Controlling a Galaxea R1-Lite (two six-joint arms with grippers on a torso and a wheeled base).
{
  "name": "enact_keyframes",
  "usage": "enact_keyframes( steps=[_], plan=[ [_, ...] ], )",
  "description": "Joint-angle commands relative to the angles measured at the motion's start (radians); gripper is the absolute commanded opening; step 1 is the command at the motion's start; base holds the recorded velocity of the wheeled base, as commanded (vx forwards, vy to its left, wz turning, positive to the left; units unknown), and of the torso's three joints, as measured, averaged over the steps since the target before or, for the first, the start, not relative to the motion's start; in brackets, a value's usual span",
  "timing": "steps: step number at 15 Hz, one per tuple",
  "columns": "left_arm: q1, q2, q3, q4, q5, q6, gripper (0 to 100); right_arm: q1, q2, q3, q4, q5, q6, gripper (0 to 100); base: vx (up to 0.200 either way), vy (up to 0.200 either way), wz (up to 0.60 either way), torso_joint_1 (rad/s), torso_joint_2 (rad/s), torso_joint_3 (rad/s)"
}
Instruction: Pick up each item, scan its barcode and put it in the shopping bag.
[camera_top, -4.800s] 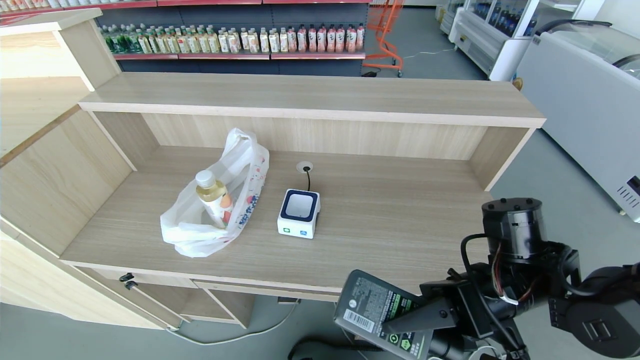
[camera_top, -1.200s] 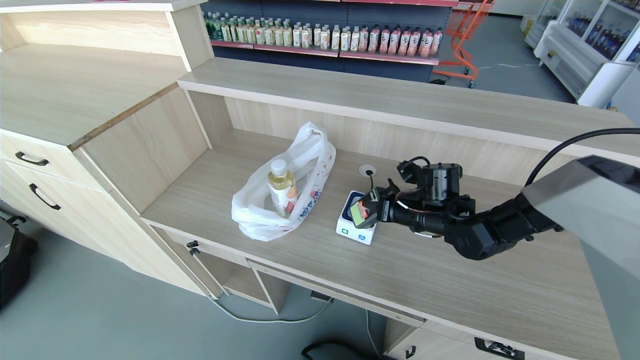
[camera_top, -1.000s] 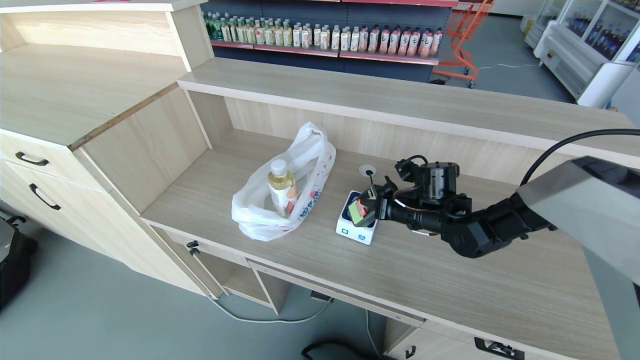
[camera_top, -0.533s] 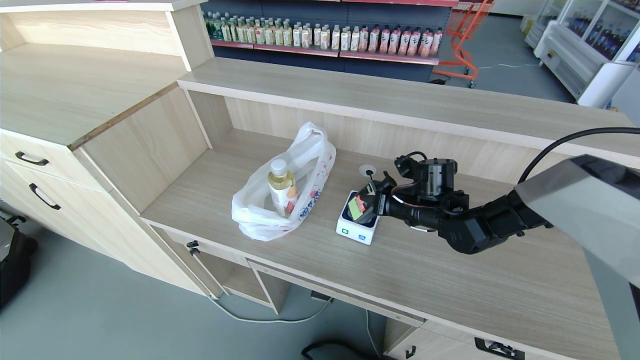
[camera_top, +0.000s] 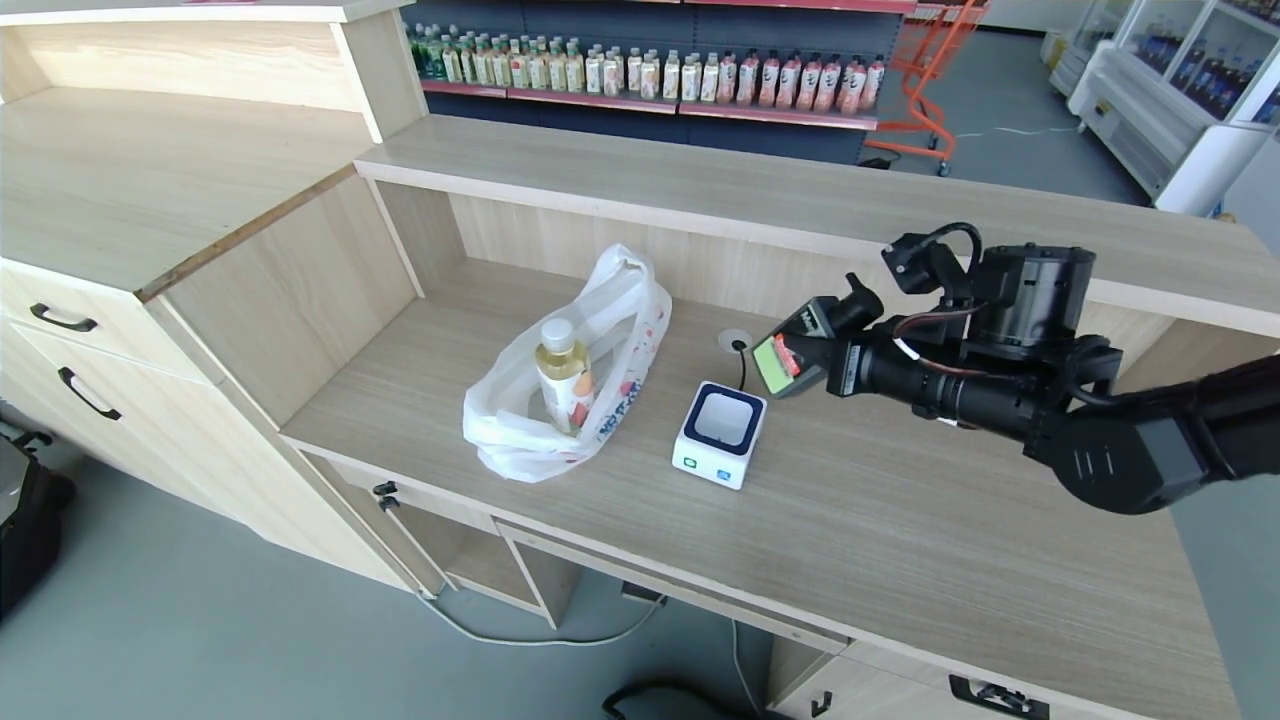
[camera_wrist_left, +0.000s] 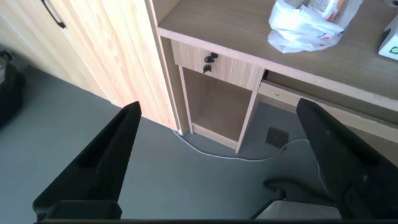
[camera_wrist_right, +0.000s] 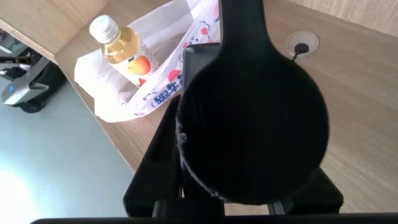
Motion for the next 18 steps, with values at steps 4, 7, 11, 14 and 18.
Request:
enact_keyframes(
  steps=[4, 7, 11, 14, 18],
  plan=[
    [0.000, 0.000, 0.000, 0.000, 0.001, 0.000, 100, -0.034, -0.177, 0.172, -0.050, 0.004, -0.025, 0, 0.000, 0.000, 0.00, 0.000, 0.00, 0.000],
    [0.000, 0.000, 0.000, 0.000, 0.001, 0.003, 100, -0.034, -0.192, 0.170, -0.046, 0.004, 0.018, 0, 0.000, 0.000, 0.00, 0.000, 0.00, 0.000],
    [0.000, 0.000, 0.000, 0.000, 0.001, 0.003, 100, -0.031, -0.194, 0.179, -0.046, 0.006, 0.053, 0, 0.150, 0.150, 0.00, -0.004, 0.00, 0.003],
    [0.000, 0.000, 0.000, 0.000, 0.001, 0.001, 100, -0.026, -0.191, 0.175, -0.046, 0.008, 0.113, 0, 0.200, 0.200, 0.00, 0.007, 0.00, 0.006],
    [0.000, 0.000, 0.000, 0.000, 0.001, 0.003, 100, -0.019, -0.129, 0.139, -0.045, 0.018, 0.116, 0, 0.200, 0.200, 0.00, 0.002, 0.01, -0.002]
  ],
)
